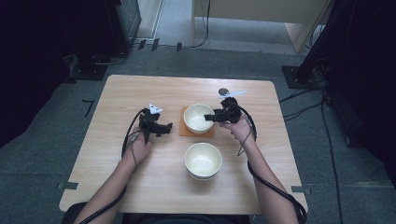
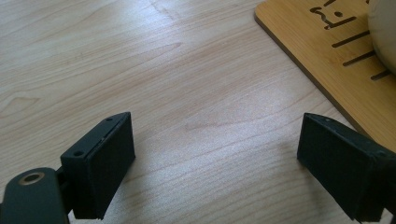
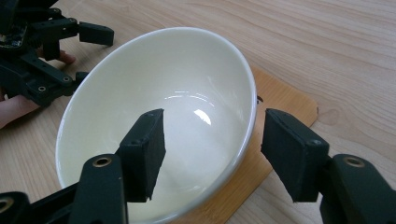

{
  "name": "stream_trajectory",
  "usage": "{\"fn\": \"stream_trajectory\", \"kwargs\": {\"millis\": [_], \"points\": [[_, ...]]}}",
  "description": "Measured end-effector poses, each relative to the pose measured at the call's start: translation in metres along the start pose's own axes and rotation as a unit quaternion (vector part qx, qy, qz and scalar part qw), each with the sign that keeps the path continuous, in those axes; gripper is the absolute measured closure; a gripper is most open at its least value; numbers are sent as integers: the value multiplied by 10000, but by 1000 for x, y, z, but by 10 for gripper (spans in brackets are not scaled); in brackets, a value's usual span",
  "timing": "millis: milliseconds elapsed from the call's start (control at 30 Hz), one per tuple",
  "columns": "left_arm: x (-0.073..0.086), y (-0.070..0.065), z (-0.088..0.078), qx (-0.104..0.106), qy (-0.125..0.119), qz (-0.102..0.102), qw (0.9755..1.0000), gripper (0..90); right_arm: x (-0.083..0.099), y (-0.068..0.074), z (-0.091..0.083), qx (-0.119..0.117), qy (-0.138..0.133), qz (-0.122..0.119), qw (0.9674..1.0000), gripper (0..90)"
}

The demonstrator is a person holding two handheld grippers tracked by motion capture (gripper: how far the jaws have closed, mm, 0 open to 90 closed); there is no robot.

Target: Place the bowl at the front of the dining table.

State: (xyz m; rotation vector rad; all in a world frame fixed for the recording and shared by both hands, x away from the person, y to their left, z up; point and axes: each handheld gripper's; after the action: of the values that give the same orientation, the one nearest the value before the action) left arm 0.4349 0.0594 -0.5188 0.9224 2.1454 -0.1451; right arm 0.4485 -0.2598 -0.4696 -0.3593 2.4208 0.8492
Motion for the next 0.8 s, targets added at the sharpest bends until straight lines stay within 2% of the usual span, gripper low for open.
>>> {"fn": "stream_trajectory", "kwargs": {"millis": [800], "points": [[0, 0, 0, -3, -4, -7, 10000, 107, 14, 4, -14, 183, 29, -459, 9988, 327]]}}
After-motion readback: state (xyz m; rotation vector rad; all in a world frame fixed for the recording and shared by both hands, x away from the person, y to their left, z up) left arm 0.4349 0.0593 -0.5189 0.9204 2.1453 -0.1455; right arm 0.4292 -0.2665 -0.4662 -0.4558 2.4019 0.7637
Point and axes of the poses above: each handheld gripper's, and its own axes: z roughly forward along the jaws, x roughly out of its underside, y roughly to its left, and after that the axes turned 15 degrees about z, right-handed
